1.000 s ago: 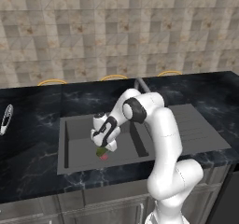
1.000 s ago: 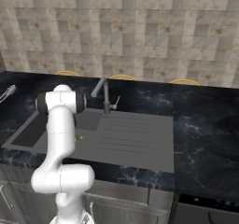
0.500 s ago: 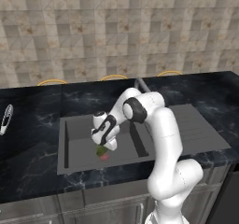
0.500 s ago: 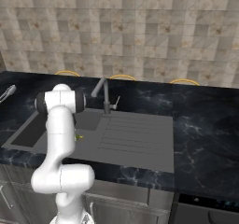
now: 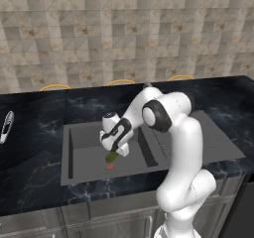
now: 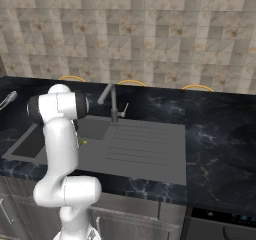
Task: Turn on the sink faucet. Then move the cucumber from the counter to the sink. Turn off the sink. Move the vegetable from the sink to the pot next to the stove. Finally move the pot to the front center burner.
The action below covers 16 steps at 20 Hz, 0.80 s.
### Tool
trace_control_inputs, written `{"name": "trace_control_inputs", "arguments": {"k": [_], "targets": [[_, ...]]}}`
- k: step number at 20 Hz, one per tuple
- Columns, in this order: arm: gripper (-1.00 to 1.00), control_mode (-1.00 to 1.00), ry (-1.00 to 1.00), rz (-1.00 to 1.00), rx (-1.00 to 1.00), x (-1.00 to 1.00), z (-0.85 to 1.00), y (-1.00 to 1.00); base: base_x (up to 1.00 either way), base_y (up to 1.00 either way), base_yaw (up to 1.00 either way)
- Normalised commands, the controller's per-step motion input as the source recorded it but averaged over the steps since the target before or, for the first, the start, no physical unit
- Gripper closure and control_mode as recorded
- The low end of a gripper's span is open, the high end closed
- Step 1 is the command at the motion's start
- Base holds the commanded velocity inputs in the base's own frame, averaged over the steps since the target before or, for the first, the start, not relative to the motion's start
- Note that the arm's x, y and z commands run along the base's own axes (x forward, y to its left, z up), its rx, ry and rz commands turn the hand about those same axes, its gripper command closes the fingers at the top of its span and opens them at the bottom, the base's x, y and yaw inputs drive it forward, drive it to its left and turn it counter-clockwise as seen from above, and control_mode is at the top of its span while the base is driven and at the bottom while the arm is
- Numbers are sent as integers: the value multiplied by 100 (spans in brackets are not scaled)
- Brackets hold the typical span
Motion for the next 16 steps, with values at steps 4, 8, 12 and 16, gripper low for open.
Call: {"name": "trace_control_inputs", "arguments": {"k": [4, 8, 12, 16], "targets": [[100, -100, -6, -1, 0, -35, 99, -16, 0, 0, 0], [100, -100, -2, 0, 0, -40, 99, -21, 0, 0, 0], [100, -100, 0, 0, 0, -42, 98, -26, 0, 0, 0], [100, -100, 0, 0, 0, -49, 96, -29, 0, 0, 0]]}}
